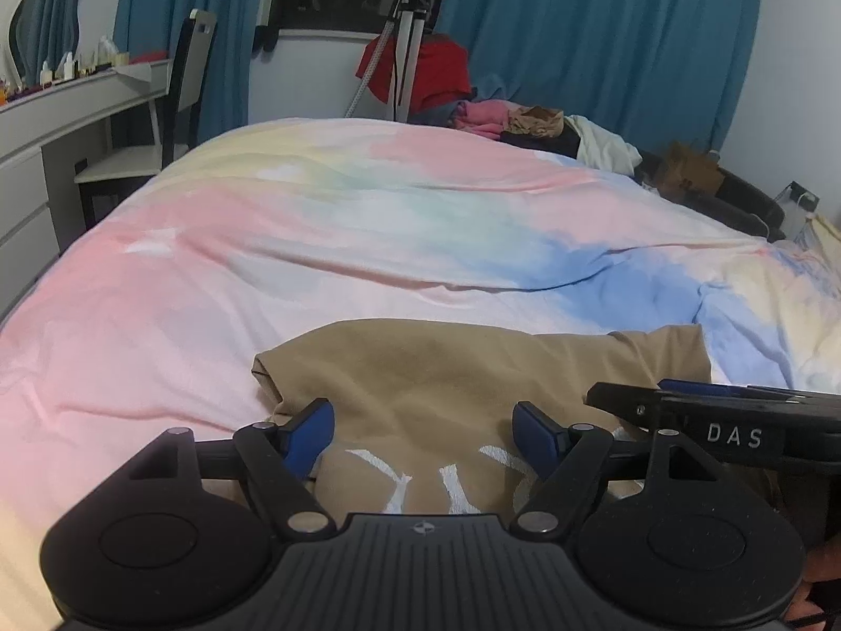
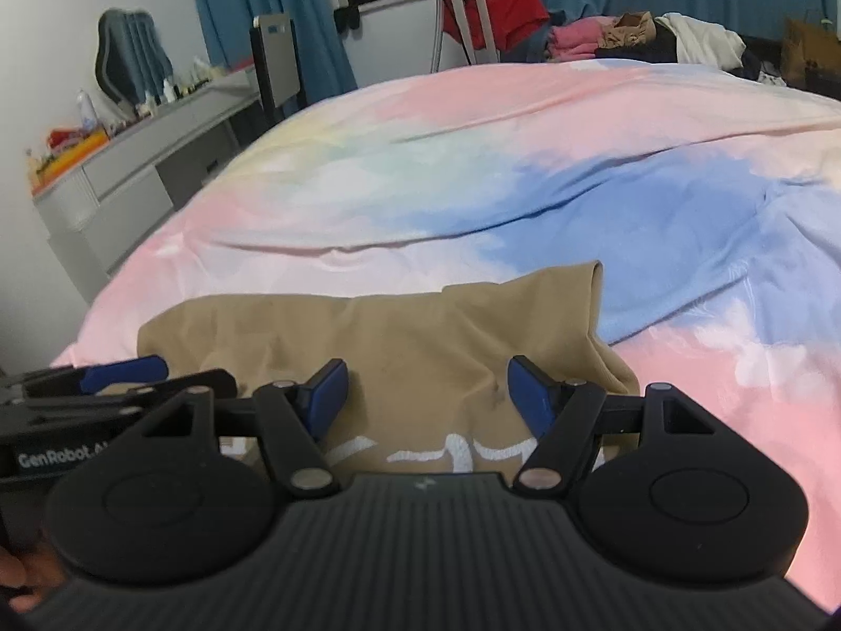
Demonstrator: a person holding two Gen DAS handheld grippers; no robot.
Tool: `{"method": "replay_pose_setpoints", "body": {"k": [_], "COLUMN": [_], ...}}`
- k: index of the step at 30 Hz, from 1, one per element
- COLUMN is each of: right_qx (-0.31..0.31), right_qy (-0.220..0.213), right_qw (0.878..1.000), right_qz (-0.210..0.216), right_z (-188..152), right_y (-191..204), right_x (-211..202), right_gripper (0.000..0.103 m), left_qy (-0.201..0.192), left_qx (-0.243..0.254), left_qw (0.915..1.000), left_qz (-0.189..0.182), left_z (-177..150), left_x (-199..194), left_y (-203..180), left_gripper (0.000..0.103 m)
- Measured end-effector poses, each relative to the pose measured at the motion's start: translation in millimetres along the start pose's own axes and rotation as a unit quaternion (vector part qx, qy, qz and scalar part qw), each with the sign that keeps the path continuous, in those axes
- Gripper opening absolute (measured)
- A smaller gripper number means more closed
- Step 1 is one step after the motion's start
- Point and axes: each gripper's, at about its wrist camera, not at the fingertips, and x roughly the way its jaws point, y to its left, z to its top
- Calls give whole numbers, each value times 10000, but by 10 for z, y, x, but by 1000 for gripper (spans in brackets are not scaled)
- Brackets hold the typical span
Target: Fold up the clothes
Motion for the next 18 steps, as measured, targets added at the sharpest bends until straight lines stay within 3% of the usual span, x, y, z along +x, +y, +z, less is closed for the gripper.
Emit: {"method": "replay_pose_setpoints", "body": {"k": [4,11,18], "right_qx": [233,15,-30], "right_qy": [-163,-450,110], "right_qw": [9996,9989,9999], "right_qz": [88,162,0], "right_z": [-8,-171,-375], "right_y": [-36,80,42], "right_x": [-167,-708,-469], "right_gripper": [69,69,68], "left_qy": [-207,-273,46], "left_qx": [93,164,308], "left_qw": [9997,9994,9995], "left_qz": [20,-143,28], "left_z": [8,-174,-359], "left_x": [-220,-671,-542], "left_y": [-50,-209,-238], "left_gripper": [75,75,76]}}
